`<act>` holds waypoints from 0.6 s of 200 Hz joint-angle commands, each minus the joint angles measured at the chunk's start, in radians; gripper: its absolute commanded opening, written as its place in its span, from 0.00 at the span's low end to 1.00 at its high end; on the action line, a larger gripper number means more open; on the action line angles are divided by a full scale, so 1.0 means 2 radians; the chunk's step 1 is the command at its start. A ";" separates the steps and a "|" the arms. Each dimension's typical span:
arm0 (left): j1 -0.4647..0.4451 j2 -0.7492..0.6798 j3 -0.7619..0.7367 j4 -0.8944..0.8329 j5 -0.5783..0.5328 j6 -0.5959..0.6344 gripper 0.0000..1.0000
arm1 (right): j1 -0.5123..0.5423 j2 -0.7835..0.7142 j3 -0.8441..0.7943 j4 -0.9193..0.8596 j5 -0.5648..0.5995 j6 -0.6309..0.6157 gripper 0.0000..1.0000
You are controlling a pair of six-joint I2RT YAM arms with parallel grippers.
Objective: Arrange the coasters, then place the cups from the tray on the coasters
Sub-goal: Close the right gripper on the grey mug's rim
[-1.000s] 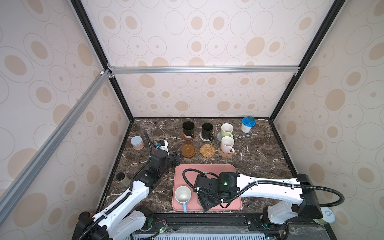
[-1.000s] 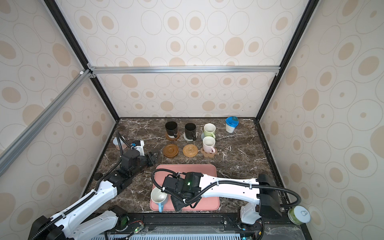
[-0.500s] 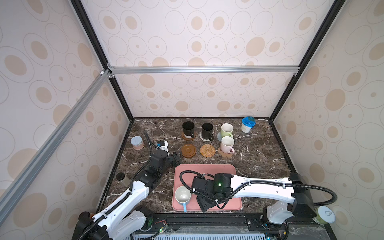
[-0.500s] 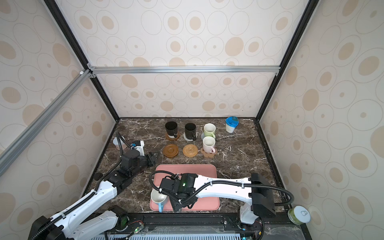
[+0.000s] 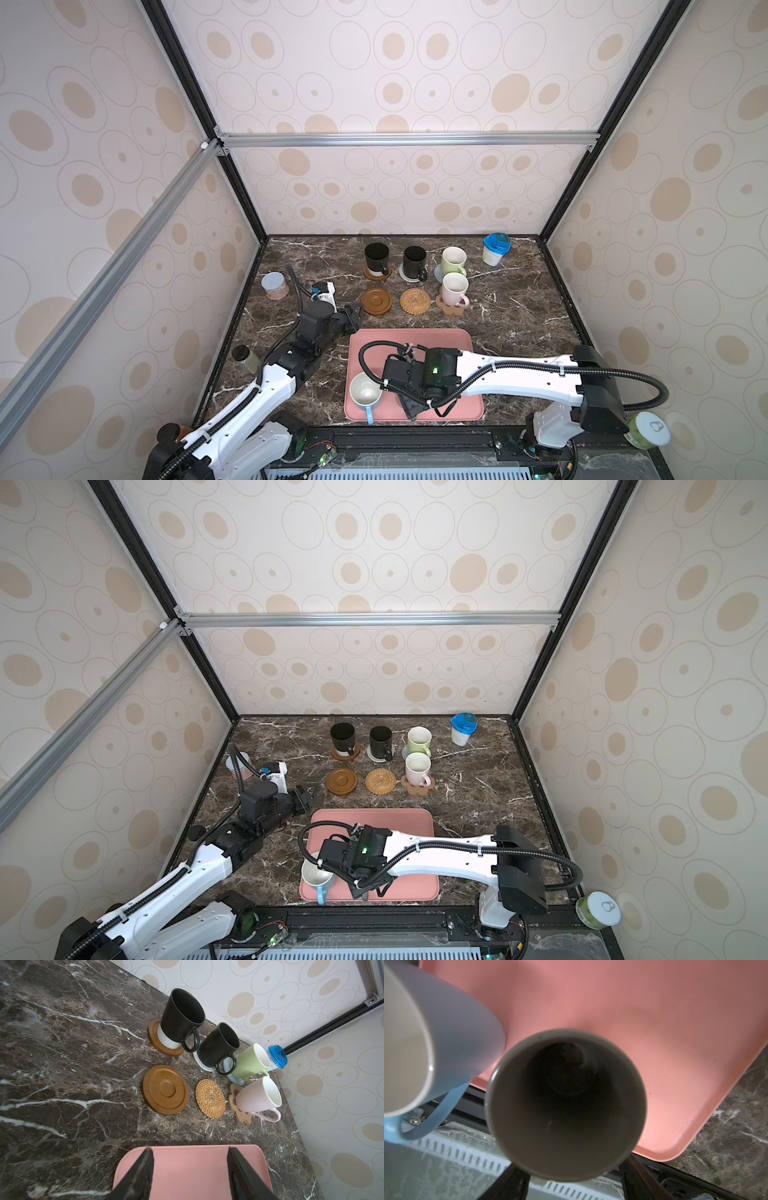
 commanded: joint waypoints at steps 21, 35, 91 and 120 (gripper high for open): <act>-0.001 -0.006 -0.009 -0.003 -0.005 -0.008 0.58 | 0.002 0.009 0.002 -0.027 0.027 0.016 0.68; -0.001 -0.006 -0.011 0.000 -0.003 -0.008 0.58 | 0.003 0.007 -0.001 -0.028 0.030 0.019 0.67; -0.001 0.003 -0.012 0.009 0.002 -0.006 0.58 | 0.002 0.008 -0.014 -0.013 0.037 0.020 0.55; -0.001 0.001 -0.015 0.010 0.002 -0.006 0.58 | 0.002 0.009 -0.021 -0.007 0.040 0.022 0.49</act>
